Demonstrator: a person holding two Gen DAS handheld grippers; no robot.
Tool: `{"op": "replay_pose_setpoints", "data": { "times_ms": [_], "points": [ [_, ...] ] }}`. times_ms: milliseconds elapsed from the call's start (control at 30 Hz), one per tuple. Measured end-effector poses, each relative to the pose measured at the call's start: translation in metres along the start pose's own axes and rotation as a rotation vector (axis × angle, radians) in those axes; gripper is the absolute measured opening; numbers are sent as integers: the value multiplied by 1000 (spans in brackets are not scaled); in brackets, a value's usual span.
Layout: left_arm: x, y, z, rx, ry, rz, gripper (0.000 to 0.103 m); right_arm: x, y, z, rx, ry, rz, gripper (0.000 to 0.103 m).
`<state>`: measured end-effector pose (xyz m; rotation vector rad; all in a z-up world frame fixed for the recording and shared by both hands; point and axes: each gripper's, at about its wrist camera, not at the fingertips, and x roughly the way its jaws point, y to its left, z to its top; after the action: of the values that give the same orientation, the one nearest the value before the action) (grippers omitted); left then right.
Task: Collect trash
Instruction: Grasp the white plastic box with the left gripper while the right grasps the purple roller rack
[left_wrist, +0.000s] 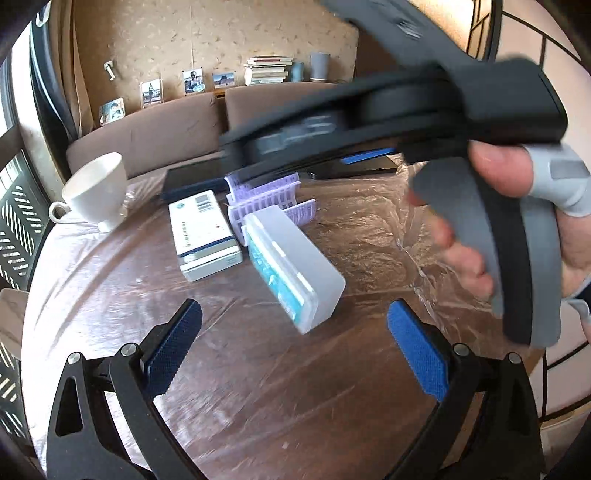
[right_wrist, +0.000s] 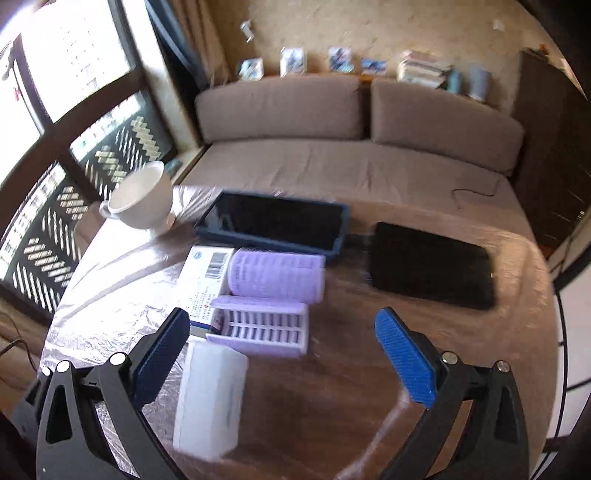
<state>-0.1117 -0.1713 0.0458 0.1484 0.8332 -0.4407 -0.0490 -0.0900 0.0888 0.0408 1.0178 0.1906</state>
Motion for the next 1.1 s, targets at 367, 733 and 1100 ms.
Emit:
{"op": "replay_pose_setpoints", "data": {
  "times_ms": [367,733,1100],
  "points": [
    [24,11,12,-96,32,-39,80,47,12,5,-84,130,-3,90],
    [34,12,20,-41,56,-92,34,43,1,-2,-64,92,36,77],
    [13,13,5,-1,64,-150,31,10,-24,-23,-94,71,-37,77]
  ]
}}
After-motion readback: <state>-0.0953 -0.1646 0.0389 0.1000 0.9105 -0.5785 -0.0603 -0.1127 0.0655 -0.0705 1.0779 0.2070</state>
